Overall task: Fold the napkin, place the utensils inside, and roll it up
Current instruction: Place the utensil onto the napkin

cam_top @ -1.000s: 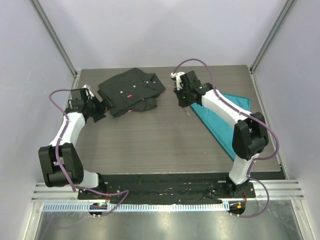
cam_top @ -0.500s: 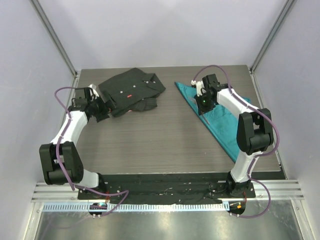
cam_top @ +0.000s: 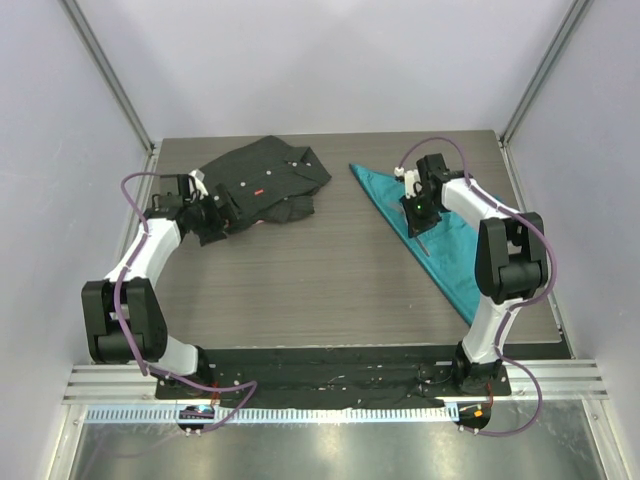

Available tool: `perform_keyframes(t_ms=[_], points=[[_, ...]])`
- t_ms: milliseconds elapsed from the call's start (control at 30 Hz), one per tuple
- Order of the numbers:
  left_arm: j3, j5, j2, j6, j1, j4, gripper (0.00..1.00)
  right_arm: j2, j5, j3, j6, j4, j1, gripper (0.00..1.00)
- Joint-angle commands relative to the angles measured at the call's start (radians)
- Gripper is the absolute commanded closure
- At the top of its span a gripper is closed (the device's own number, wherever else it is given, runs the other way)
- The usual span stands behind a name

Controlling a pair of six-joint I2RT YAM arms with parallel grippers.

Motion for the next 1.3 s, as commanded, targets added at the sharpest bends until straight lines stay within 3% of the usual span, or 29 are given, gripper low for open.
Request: perform_keyframes(t_ms=[0, 500, 867, 1267], points=[[0.042, 0.019, 0.001, 0.022, -0.004, -0.016, 0.06, 0.027, -0.016, 0.033, -0.013, -0.014, -0.016, 0.99], [0.051, 0.030, 0.005, 0.030, -0.007, -0.026, 0.06, 0.073, 0.021, 0.028, -0.008, -0.017, -0.042, 0.98], [0.055, 0.035, 0.018, 0.031, -0.007, -0.036, 0.06, 0.090, 0.073, 0.039, -0.002, -0.020, -0.053, 0.85], [0.057, 0.044, 0.023, 0.033, -0.007, -0.039, 0.06, 0.066, 0.139, 0.047, 0.004, -0.031, -0.054, 0.59]])
